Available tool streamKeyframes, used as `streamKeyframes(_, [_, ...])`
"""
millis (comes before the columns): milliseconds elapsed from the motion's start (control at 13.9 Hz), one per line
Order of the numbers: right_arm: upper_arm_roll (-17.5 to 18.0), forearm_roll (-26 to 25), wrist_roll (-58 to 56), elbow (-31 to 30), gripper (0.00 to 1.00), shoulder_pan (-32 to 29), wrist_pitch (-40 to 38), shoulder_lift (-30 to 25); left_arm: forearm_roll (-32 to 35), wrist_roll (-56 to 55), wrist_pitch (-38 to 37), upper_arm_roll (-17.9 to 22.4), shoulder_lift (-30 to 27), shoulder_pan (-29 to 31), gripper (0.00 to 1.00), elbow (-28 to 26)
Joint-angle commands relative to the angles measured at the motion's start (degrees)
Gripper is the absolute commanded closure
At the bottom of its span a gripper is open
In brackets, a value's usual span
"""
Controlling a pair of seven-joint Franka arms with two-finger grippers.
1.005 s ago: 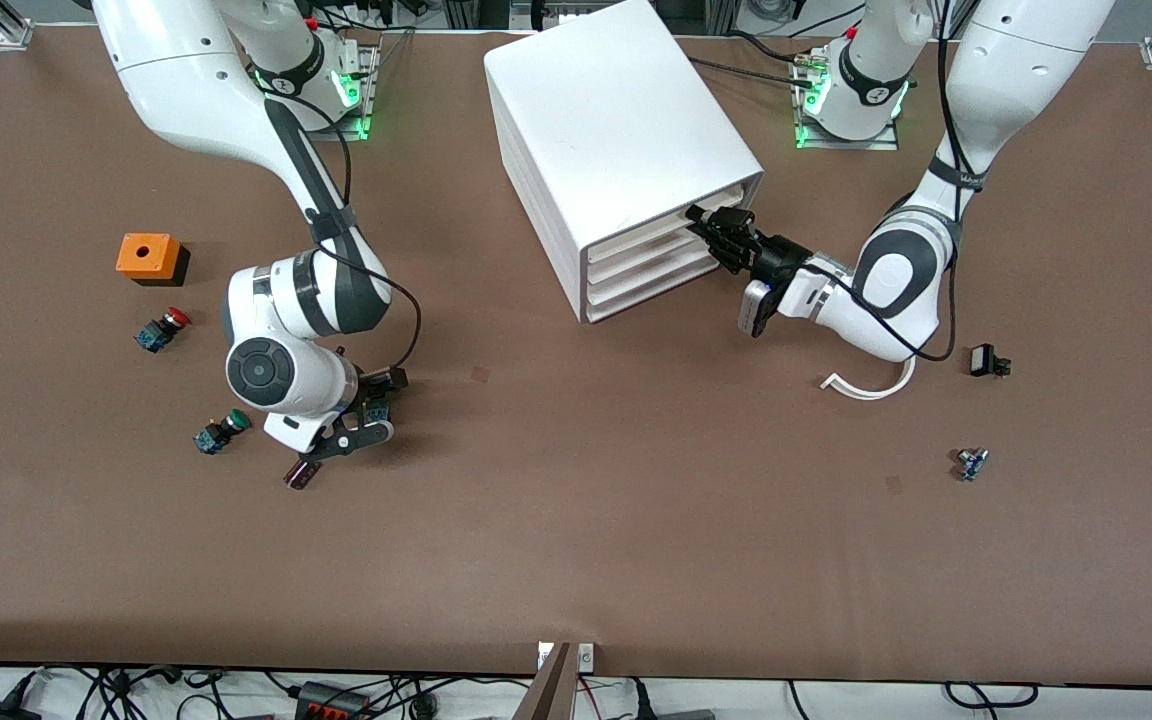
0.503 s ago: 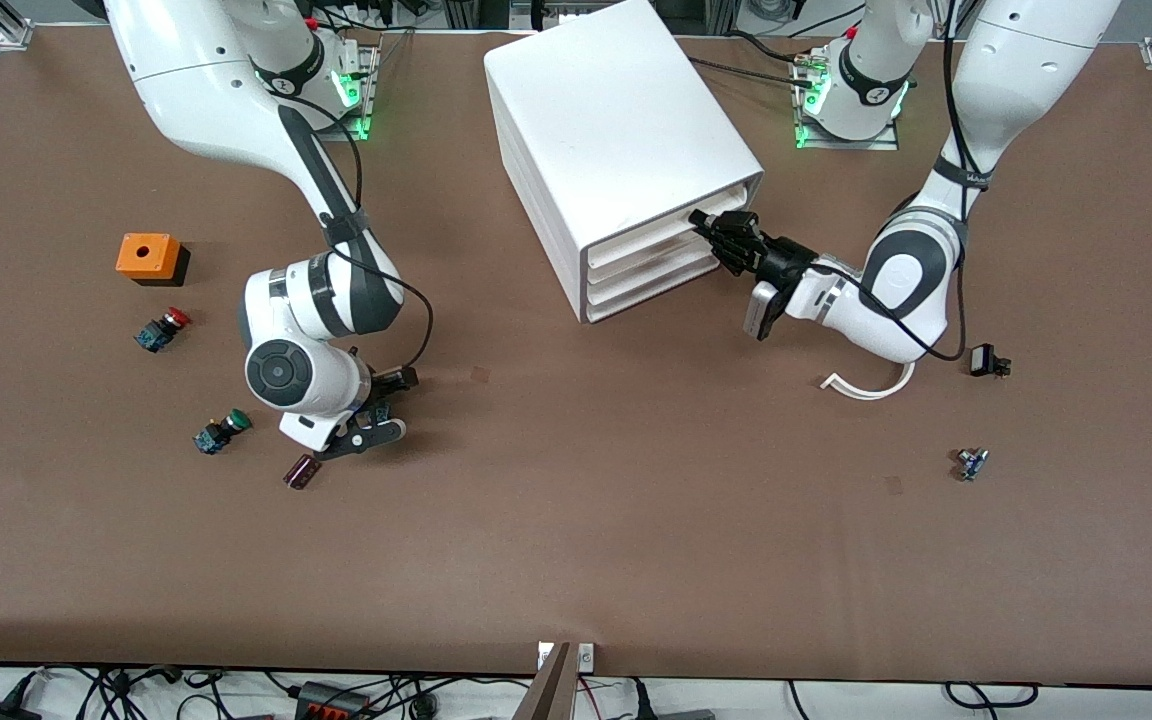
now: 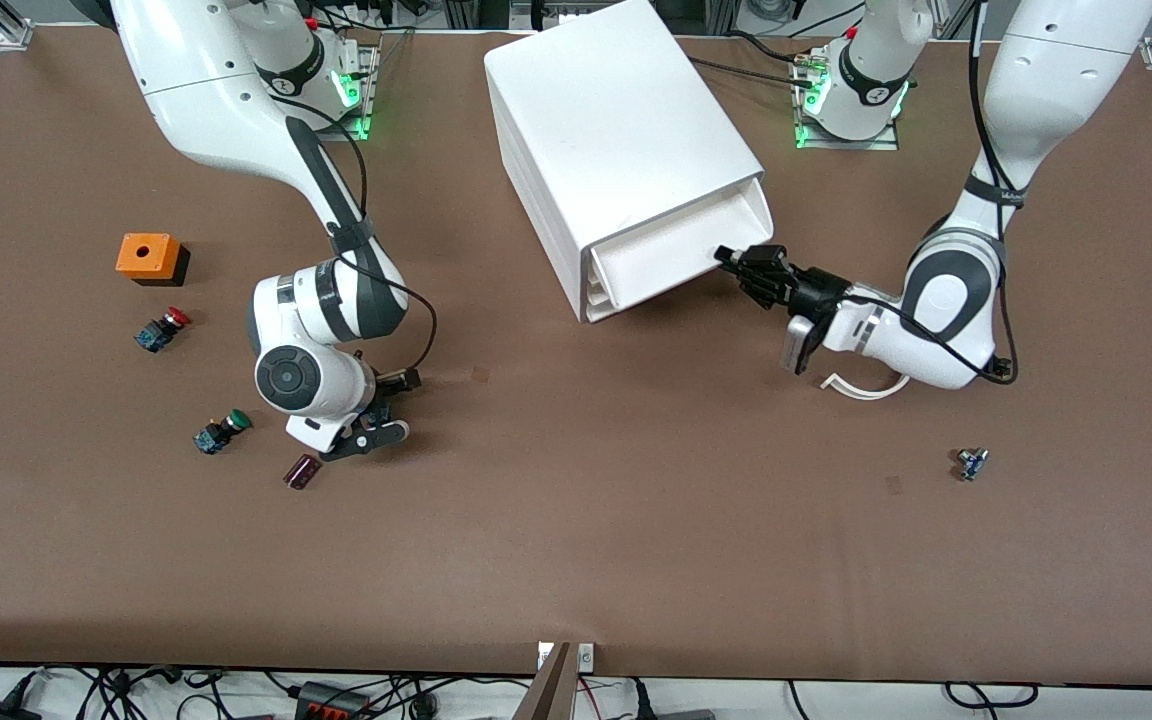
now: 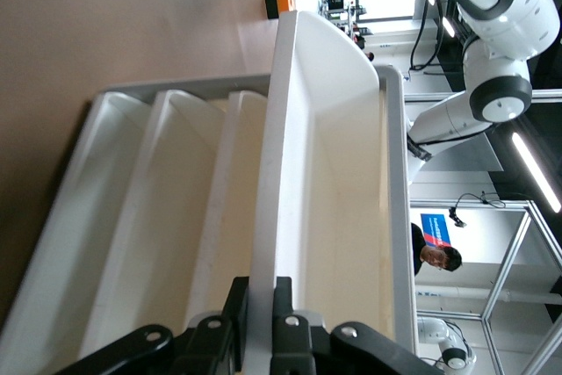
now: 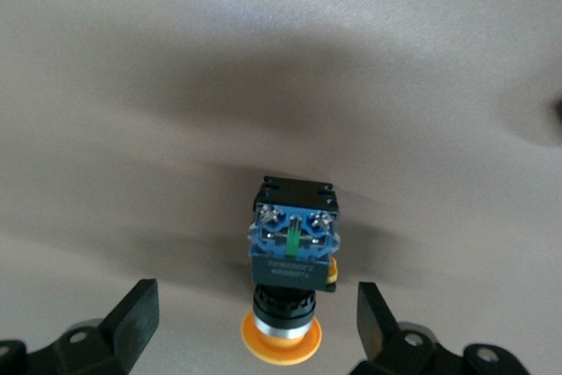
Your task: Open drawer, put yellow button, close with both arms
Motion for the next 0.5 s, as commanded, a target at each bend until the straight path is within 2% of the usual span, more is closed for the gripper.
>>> streamKeyframes(0, [-0.2, 0.8, 0.5, 0.4, 0.0, 0.1, 1.1, 0.7, 2.6, -3.0, 0.4, -0.2, 4.8, 1.0, 0.99, 6.4])
streamKeyframes(287, [-0.2, 0.8, 0.5, 1.3, 0.03, 0.0, 1.3, 1.5, 3.5, -4.5, 0.4, -0.2, 5.4, 1.3, 0.99, 8.1])
streamKeyframes(359, [-0.2, 0.8, 0.5, 1.3, 0.04, 0.0, 1.4, 1.6, 3.5, -4.6, 0.3, -0.2, 5.2, 1.3, 0.93, 8.1])
streamKeyframes(431, [-0.2, 0.7, 0.5, 1.3, 0.07, 0.0, 1.9, 1.6, 3.5, -4.8, 0.3, -0.2, 5.2, 1.4, 0.56, 8.1])
